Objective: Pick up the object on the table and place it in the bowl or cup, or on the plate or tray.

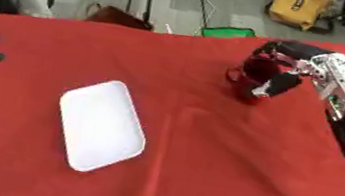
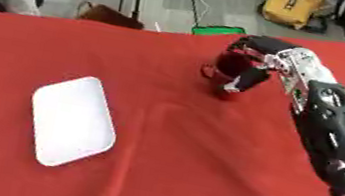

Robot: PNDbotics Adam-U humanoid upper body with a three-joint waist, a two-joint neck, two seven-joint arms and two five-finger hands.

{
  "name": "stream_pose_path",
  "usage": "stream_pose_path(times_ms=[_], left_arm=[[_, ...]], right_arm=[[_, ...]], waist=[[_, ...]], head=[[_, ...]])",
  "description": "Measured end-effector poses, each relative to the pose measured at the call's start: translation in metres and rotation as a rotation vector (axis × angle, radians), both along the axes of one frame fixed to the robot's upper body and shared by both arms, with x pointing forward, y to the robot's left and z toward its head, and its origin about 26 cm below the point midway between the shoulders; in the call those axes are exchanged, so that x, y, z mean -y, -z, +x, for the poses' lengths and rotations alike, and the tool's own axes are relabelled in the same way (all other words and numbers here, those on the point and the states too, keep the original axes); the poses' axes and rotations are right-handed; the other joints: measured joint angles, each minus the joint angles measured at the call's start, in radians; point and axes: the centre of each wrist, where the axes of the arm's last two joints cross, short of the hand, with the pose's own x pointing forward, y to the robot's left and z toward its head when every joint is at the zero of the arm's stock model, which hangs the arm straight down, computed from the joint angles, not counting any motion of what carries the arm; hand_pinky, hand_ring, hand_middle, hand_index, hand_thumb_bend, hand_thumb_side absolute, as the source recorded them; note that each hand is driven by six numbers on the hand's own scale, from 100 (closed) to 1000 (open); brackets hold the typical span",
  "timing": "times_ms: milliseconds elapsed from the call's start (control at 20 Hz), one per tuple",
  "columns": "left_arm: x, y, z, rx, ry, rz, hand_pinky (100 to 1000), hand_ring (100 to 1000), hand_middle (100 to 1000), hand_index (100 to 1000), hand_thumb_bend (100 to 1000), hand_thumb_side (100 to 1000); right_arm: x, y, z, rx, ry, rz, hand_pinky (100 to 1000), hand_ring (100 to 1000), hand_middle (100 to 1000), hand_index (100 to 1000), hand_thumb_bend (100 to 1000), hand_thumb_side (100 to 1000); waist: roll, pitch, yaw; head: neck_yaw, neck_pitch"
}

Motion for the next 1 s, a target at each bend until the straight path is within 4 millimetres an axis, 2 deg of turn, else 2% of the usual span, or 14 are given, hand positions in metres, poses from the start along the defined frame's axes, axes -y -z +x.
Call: stream_pose_path(times_ms=[100, 150, 200, 250, 650, 1000], left_arm=[[0.000, 0.000, 0.000, 0.000, 0.000, 0.000, 730, 797, 831, 902, 518, 776], [0.000, 0.000, 0.000, 0.000, 0.000, 0.000, 730, 798, 831, 902, 516, 777], [0.000, 0.000, 0.000, 0.000, 0.000, 0.000, 730, 798, 831, 902, 516, 777], [0.000, 0.000, 0.000, 0.000, 0.000, 0.000, 730, 798, 831, 903, 516, 778], [0.000, 0.000, 0.000, 0.000, 0.000, 0.001, 731, 800, 833, 903, 513, 779], [0.000, 0.000, 0.000, 0.000, 0.001, 0.001, 731, 802, 834, 904, 512, 778]], right_arm=[[0.000, 0.000, 0.000, 0.010, 0.001, 0.006, 531, 650, 862, 885, 495, 562], [0.000, 0.000, 0.000, 0.015, 0.001, 0.010, 454, 596, 843, 872, 413, 551], [0.000, 0.000, 0.000, 0.021, 0.001, 0.013, 454, 596, 843, 872, 413, 551], [0.000, 0.000, 0.000, 0.028, 0.000, 0.018, 425, 586, 839, 869, 375, 547], [-0.001, -0.001, 0.000, 0.066, -0.020, 0.044, 404, 571, 831, 867, 372, 546], [-0.010, -0.011, -0.002, 0.106, -0.065, 0.065, 396, 561, 834, 867, 380, 553]], waist=[[0.001, -0.001, 0.000], [0.001, -0.002, 0.000], [0.001, -0.003, 0.000], [0.001, -0.003, 0.000], [0.001, -0.003, -0.001], [0.000, -0.003, -0.001]], head=[[0.000, -0.001], [0.000, -0.002], [0.000, -0.003], [0.000, -0.004], [0.000, -0.004], [0.001, -0.004]])
